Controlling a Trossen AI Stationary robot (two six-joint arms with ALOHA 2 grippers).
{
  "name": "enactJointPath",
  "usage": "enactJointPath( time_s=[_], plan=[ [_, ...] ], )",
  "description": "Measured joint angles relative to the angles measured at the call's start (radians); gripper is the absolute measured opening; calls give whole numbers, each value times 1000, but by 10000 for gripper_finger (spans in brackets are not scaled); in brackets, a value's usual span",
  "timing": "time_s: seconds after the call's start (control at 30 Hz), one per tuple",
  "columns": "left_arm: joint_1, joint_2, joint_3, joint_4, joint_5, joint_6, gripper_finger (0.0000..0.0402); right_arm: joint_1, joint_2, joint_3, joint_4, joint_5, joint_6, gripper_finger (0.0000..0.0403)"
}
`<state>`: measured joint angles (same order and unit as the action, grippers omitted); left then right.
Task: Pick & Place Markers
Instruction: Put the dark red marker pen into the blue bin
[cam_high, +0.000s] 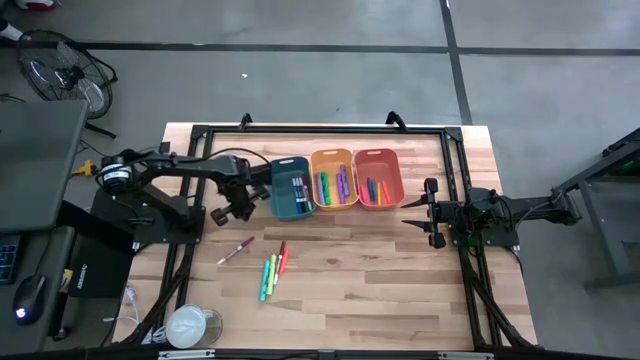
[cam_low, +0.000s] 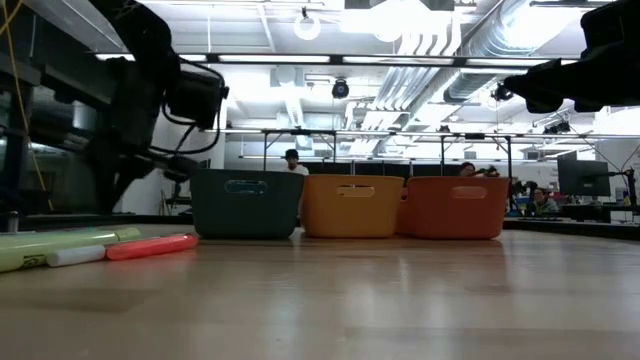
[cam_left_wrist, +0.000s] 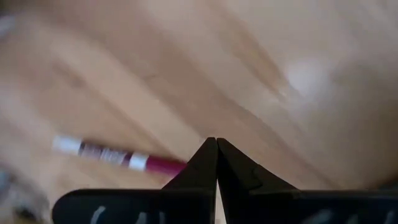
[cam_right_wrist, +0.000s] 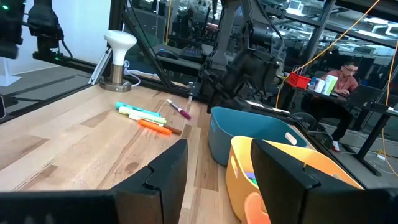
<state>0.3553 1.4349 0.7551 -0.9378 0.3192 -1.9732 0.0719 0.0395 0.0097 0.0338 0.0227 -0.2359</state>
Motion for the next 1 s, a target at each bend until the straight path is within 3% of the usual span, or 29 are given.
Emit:
enactJointPath(
  time_s=[0.23, 0.47, 0.57, 0.67, 0.77, 0.87, 1.0],
  plan=[
    [-85, 0, 0, 119, -120, 229, 1, 0, 0, 0, 0, 0, 0, 167],
    [-134, 0, 0, 119, -98, 537, 1, 0, 0, 0, 0, 0, 0, 167],
    [-135, 0, 0, 77, -116, 768, 1, 0, 0, 0, 0, 0, 0, 167],
    [-133, 0, 0, 61, -112, 900, 1, 0, 0, 0, 0, 0, 0, 167],
    [-135, 0, 0, 42, -59, 1061, 1, 0, 0, 0, 0, 0, 0, 167],
    [-159, 0, 0, 30, -53, 1140, 1, 0, 0, 0, 0, 0, 0, 167],
    [-212, -9, 0, -9, -128, 1181, 1, 0, 0, 0, 0, 0, 0, 167]
  ],
)
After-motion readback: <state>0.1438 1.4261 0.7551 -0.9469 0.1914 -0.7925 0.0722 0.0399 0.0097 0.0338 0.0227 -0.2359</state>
